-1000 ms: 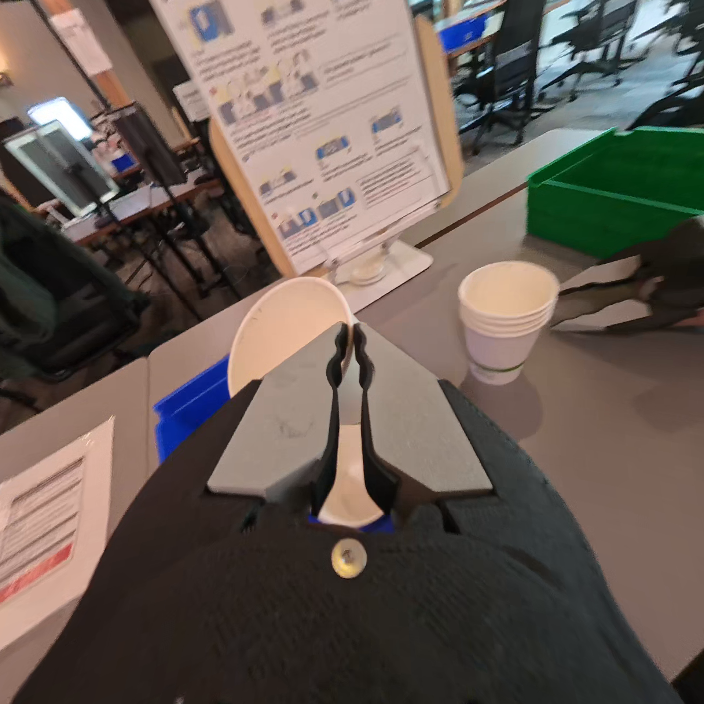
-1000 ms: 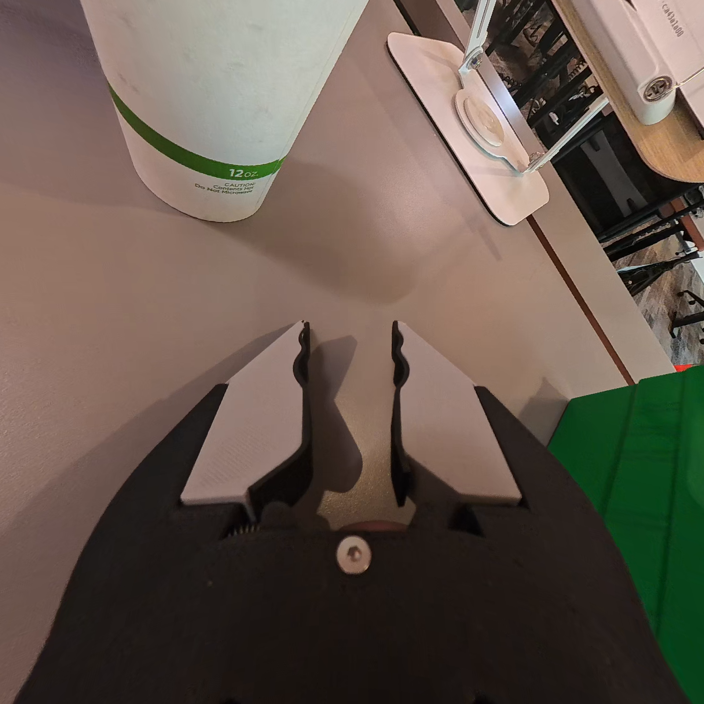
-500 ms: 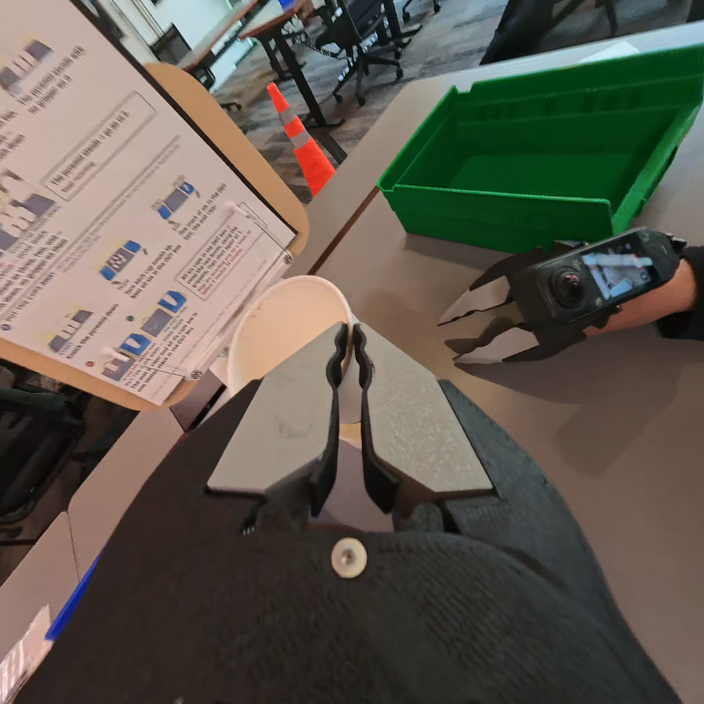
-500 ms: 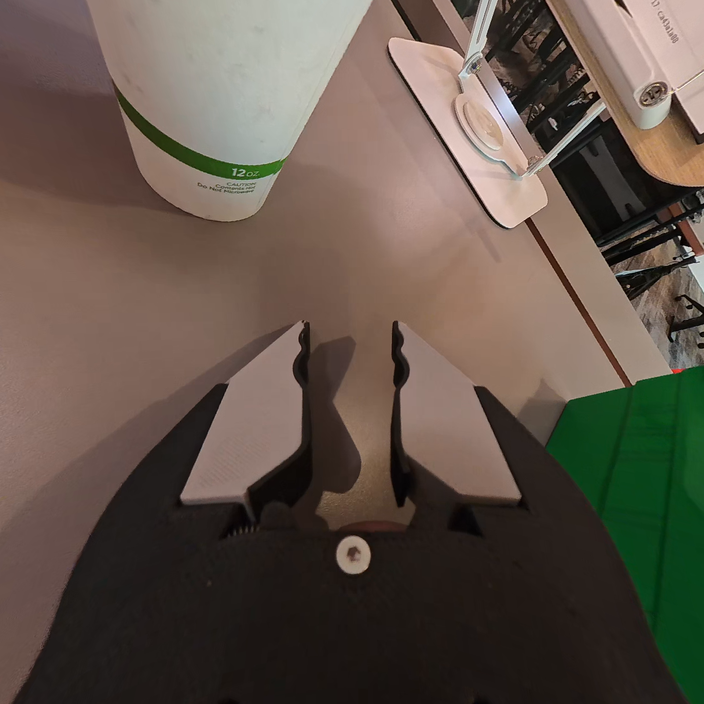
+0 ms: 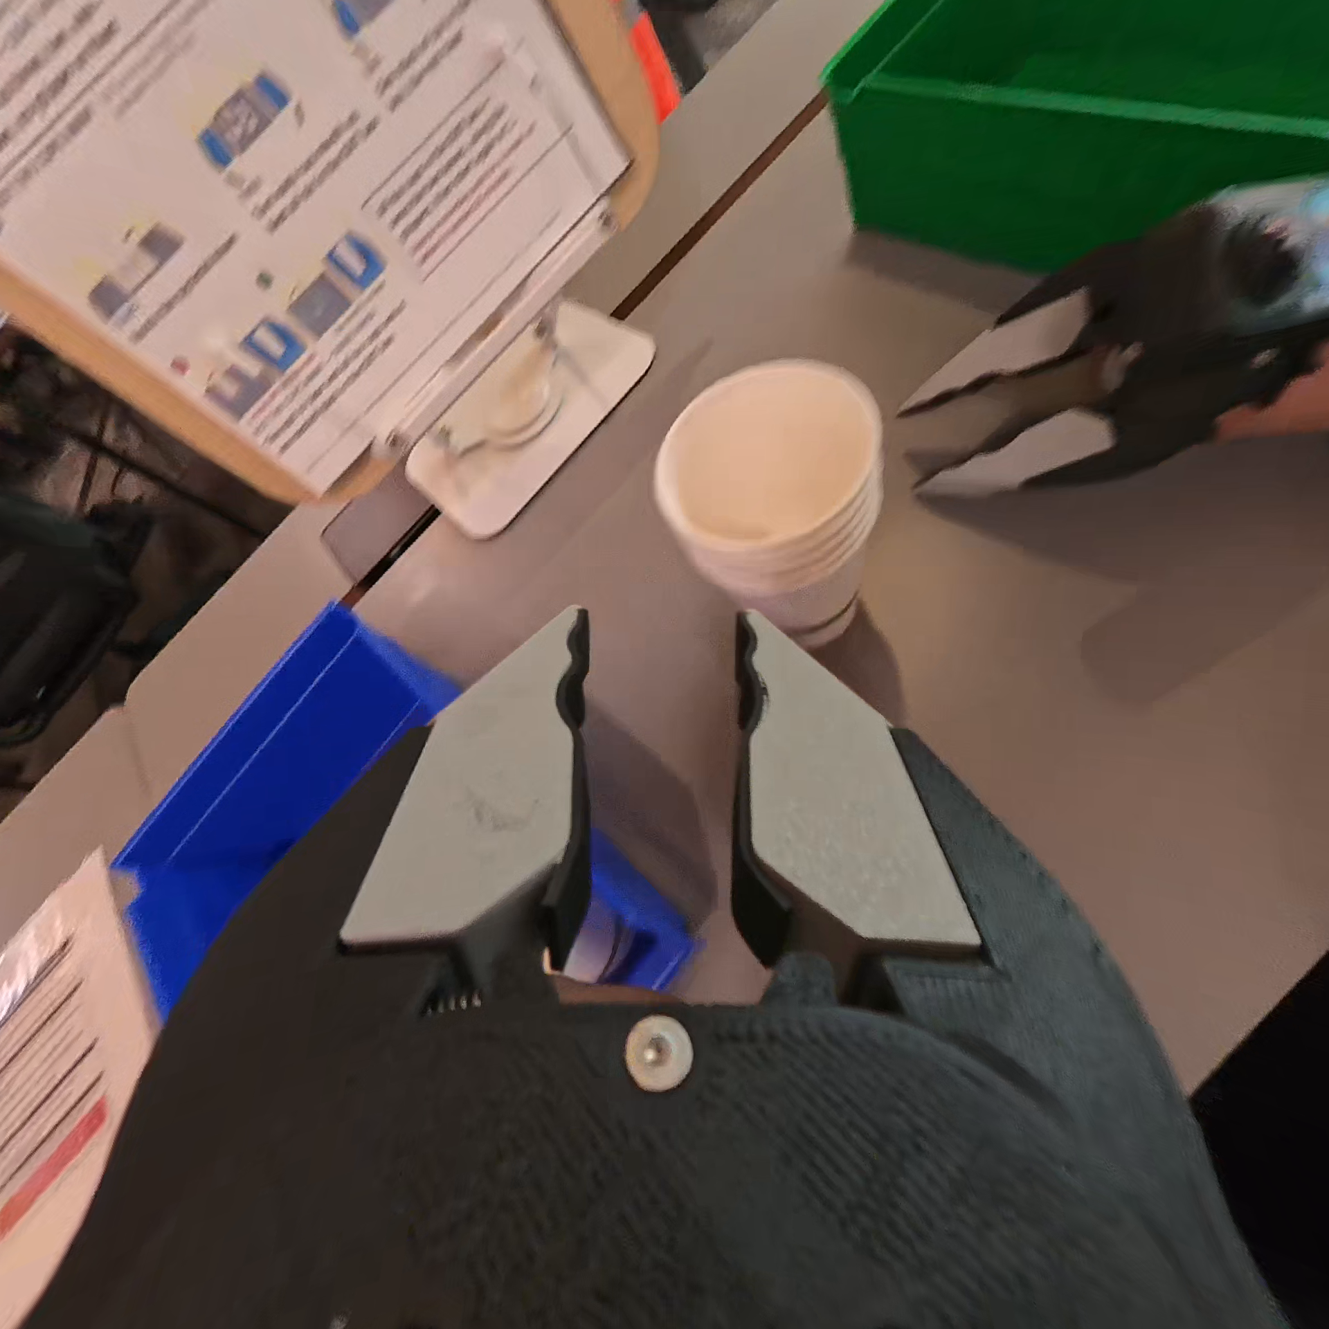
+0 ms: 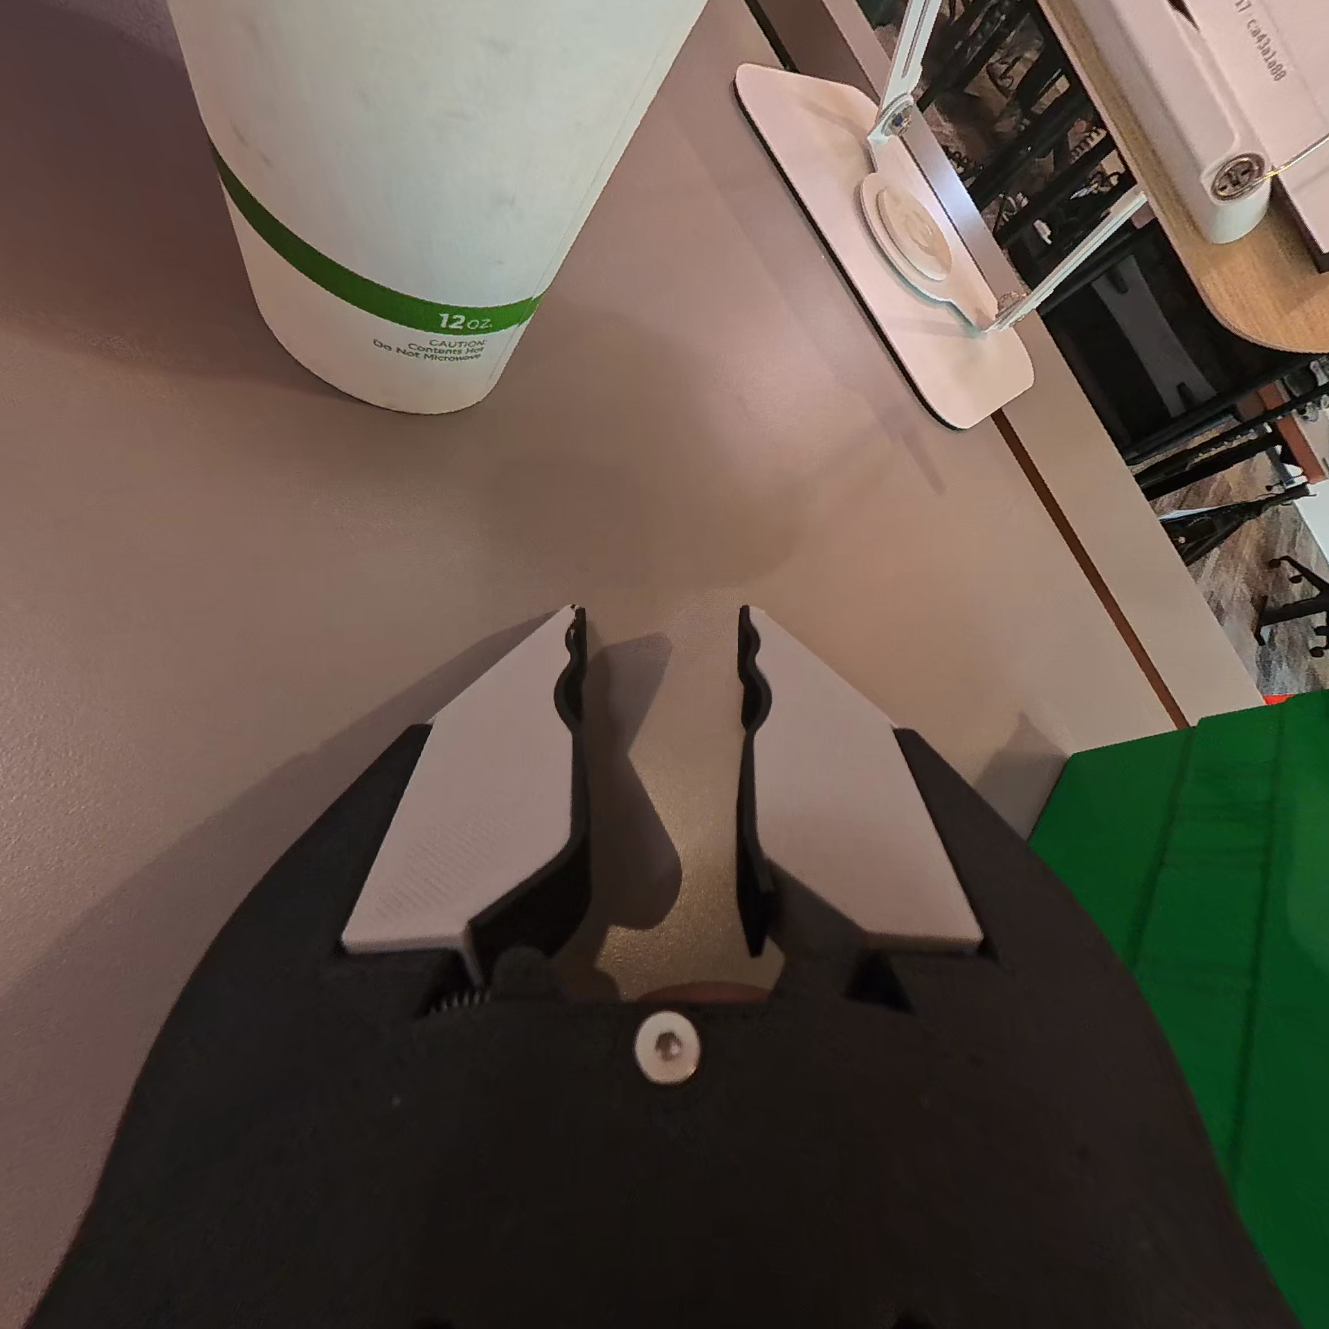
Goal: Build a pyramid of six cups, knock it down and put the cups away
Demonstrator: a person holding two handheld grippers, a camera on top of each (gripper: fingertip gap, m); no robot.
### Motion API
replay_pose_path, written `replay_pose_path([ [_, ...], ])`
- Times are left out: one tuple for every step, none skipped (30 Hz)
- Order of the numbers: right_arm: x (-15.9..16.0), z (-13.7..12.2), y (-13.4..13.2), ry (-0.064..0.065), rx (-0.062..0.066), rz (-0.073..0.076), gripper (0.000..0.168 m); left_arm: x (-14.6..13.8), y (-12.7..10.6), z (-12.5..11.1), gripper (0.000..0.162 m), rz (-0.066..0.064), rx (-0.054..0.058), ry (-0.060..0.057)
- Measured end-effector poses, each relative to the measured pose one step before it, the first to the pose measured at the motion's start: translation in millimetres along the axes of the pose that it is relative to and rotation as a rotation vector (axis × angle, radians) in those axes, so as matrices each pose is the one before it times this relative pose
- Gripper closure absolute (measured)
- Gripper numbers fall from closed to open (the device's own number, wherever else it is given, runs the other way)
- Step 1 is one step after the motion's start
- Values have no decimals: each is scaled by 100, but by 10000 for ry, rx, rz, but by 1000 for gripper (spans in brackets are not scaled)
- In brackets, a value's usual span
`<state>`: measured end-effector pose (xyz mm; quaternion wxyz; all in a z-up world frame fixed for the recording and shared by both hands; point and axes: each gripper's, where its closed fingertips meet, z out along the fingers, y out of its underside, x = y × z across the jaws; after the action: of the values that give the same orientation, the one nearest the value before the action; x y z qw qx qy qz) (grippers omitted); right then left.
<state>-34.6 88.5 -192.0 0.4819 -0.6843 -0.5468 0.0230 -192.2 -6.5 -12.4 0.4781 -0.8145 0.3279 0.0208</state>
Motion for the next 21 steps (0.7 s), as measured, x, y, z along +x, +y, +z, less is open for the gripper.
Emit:
replay_pose_path([
  [9,4,6,3,-4,5,129,-958,1489,-708,123,-114,-329,-219],
  [5,8,2,4,-6,5,129,-812,1611,-598,123,-151,-339,-110],
  [3,7,17,2,-7,3,129,-680,1659,-467,123,-179,-338,-23],
  [12,2,9,5,-6,4,129,-598,1609,-350,124,-191,-281,17],
  [18,10,6,5,-3,6,129,-465,1565,-215,124,-163,-268,69],
  [9,6,4,8,-8,8,129,-434,1552,-75,125,-100,-295,64],
  [26,10,19,8,-12,12,130,-535,1449,53,125,-18,-282,-40],
  [29,16,21,7,-13,16,130,-592,1283,158,125,28,-234,-114],
  [30,17,20,9,-13,19,130,-418,1117,261,130,2,-207,-32],
  [26,7,13,14,-9,12,130,-120,958,339,135,-58,-192,137],
  [39,8,10,19,-7,4,130,59,734,384,139,-87,-147,241],
  [8,7,7,12,-5,0,130,58,525,394,144,-44,-104,215],
  [19,2,10,11,-7,4,131,-135,333,359,156,15,-59,68],
  [11,10,7,-2,-4,3,131,-273,58,242,157,21,49,-29],
  [-20,5,8,-11,-1,1,131,-86,-107,132,160,-31,71,89],
  [2,1,-6,-5,0,4,131,9,-101,93,161,-85,-11,164],
  [-2,1,7,-10,0,0,131,-287,-88,48,161,-57,-59,-29],
  [-2,-2,0,-8,5,-7,131,-519,-143,-50,161,42,-60,-194],
  [-6,5,0,-13,6,-1,131,-558,-312,-231,161,79,-4,-241],
  [-7,-2,10,-15,4,2,131,-595,-640,-443,161,10,126,-269],
  [-2,-2,-4,-14,4,-1,131,-553,-1077,-643,161,-65,317,-265],
])
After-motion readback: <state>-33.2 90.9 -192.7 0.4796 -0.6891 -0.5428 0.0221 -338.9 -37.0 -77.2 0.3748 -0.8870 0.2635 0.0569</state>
